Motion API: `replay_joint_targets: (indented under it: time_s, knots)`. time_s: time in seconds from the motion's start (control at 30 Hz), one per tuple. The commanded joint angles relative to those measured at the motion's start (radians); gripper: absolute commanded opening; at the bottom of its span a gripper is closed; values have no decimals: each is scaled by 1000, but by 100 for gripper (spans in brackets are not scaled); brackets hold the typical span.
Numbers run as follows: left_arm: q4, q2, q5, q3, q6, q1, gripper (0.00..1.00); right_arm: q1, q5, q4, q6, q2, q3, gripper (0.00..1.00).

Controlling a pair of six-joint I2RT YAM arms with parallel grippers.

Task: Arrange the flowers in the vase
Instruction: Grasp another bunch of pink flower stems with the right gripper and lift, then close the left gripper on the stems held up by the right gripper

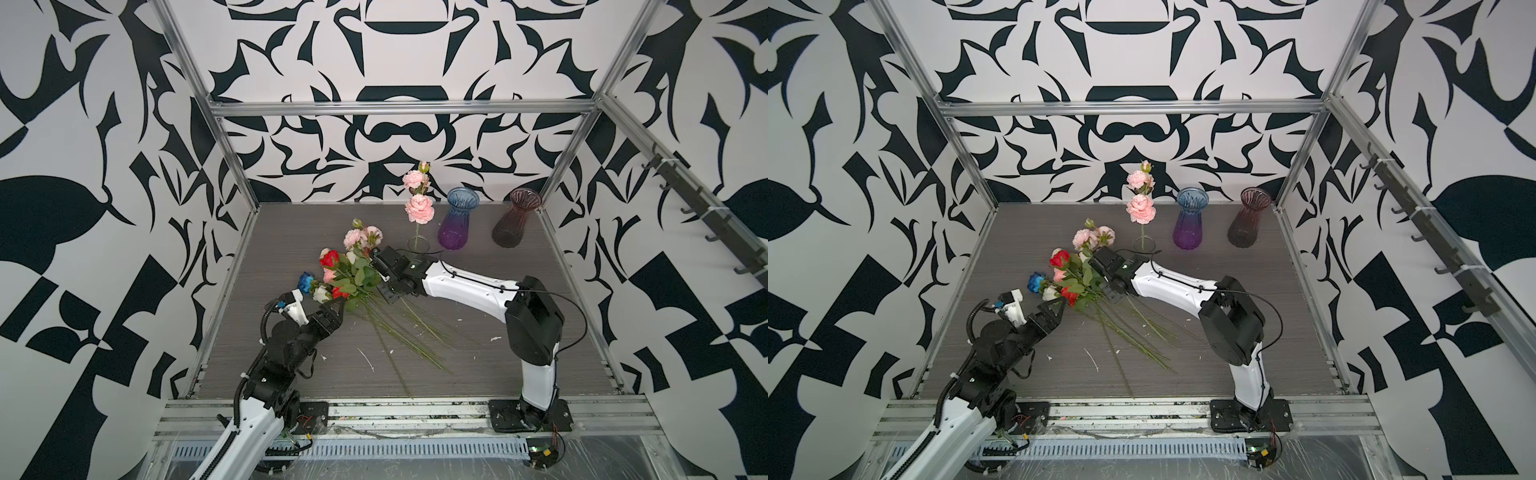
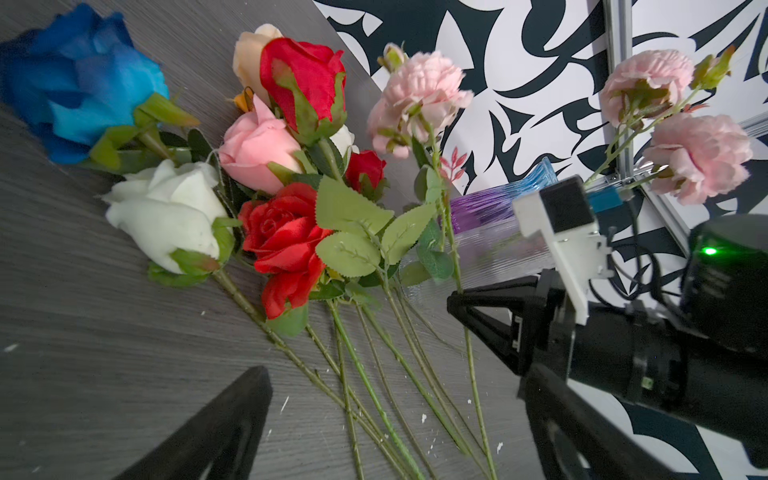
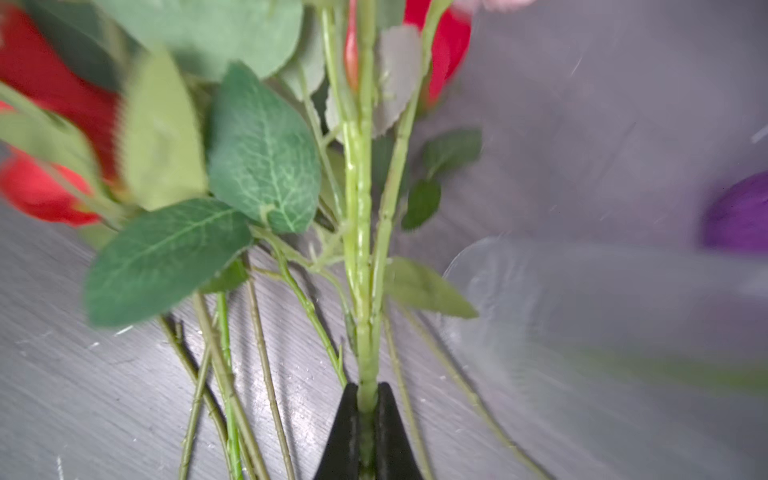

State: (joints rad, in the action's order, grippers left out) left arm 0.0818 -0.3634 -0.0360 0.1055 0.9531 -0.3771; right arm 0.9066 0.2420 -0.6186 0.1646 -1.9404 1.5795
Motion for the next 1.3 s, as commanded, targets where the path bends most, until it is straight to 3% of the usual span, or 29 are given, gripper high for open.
replay_joint_targets:
  time_s: [0.0, 0.13, 0.33, 0.47, 0.7, 0.9, 1.1, 1.27]
  knots:
    - [-54, 29, -35, 41, -27, 4, 100, 13, 57, -67, -77, 57, 91, 2]
    - [-84, 32, -137, 93, -49, 4, 96, 21, -36, -105, -106, 95, 156, 2]
    - [137, -26, -355, 105, 86, 4, 88, 22, -451, -105, -27, 179, 195, 2]
    - [148, -68, -452, 164, 117, 3, 86, 22, -611, -41, 86, 224, 186, 1]
    - [199, -64, -487, 208, 148, 3, 71, 22, -694, 61, 214, 269, 152, 0]
    - [302, -111, -606, 243, 154, 1, 63, 21, -729, 132, 287, 274, 120, 0]
    - [303, -115, -627, 257, 143, 1, 45, 21, -745, 156, 315, 273, 126, 0]
    - [302, -112, -627, 256, 144, 1, 44, 23, -765, 166, 337, 271, 126, 0]
